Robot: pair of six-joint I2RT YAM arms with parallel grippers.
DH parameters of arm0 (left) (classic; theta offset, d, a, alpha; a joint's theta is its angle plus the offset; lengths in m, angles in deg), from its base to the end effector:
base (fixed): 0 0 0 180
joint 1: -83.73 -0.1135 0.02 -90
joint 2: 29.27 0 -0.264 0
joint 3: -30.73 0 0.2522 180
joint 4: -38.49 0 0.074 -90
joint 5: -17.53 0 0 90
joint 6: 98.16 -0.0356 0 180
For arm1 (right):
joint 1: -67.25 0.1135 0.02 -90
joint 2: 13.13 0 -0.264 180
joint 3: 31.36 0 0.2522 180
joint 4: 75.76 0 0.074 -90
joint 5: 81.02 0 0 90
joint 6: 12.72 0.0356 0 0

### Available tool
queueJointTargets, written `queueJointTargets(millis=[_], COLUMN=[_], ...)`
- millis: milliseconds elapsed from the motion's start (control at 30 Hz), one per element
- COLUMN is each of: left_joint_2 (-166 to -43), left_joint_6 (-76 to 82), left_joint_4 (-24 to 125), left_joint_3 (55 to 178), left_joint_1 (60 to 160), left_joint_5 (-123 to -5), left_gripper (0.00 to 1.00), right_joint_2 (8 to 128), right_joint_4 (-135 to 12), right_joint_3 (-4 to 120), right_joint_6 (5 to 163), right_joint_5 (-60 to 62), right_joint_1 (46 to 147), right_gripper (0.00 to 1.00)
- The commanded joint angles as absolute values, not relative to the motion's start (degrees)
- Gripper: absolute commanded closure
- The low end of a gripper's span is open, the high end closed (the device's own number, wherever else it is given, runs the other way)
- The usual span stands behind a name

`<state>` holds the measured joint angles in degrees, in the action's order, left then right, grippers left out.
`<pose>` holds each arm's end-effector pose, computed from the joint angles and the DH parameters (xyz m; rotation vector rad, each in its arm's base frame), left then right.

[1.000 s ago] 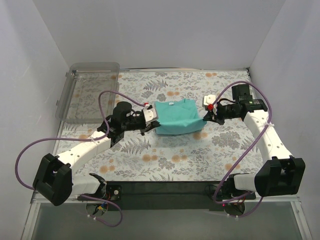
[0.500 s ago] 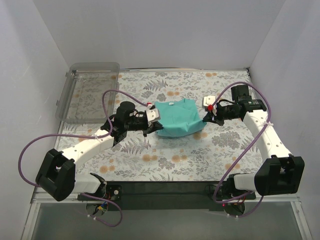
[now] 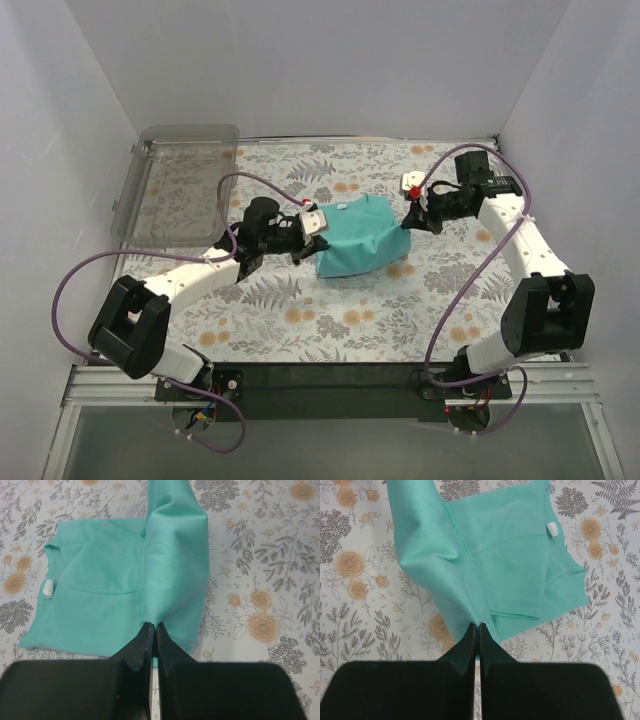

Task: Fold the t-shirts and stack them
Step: Fold the tshirt

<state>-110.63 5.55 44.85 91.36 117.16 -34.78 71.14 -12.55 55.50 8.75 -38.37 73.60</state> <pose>0.2444 -0.1874 0.2387 0.7911 1.9928 -1.1700 0.2890 0.0585 0.3021 -1.5674 1.6232 0.5382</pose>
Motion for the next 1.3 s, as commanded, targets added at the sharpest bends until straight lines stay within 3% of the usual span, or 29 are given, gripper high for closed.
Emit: queueJointTargets(millis=[0, 733, 1267], left_joint_2=[-112.3, -130.6, -132.2], left_joint_6=[4.4, 5.7, 8.7], left_joint_4=[41.4, 34.0, 25.4], left_joint_3=[94.0, 105.9, 106.8], left_joint_1=[116.2, 108.2, 106.9], left_joint_5=[-37.6, -41.1, -40.8], left_gripper=[1.0, 1.0, 1.0], right_joint_2=[74.5, 95.5, 96.7], right_joint_4=[-13.2, -15.4, -23.2], right_joint_3=[60.9, 81.9, 80.9], right_joint_6=[10.4, 17.5, 24.1], right_joint_5=[-40.1, -40.2, -38.6], right_joint_1=[73.3, 73.4, 73.3], right_gripper=[0.99, 0.99, 0.99])
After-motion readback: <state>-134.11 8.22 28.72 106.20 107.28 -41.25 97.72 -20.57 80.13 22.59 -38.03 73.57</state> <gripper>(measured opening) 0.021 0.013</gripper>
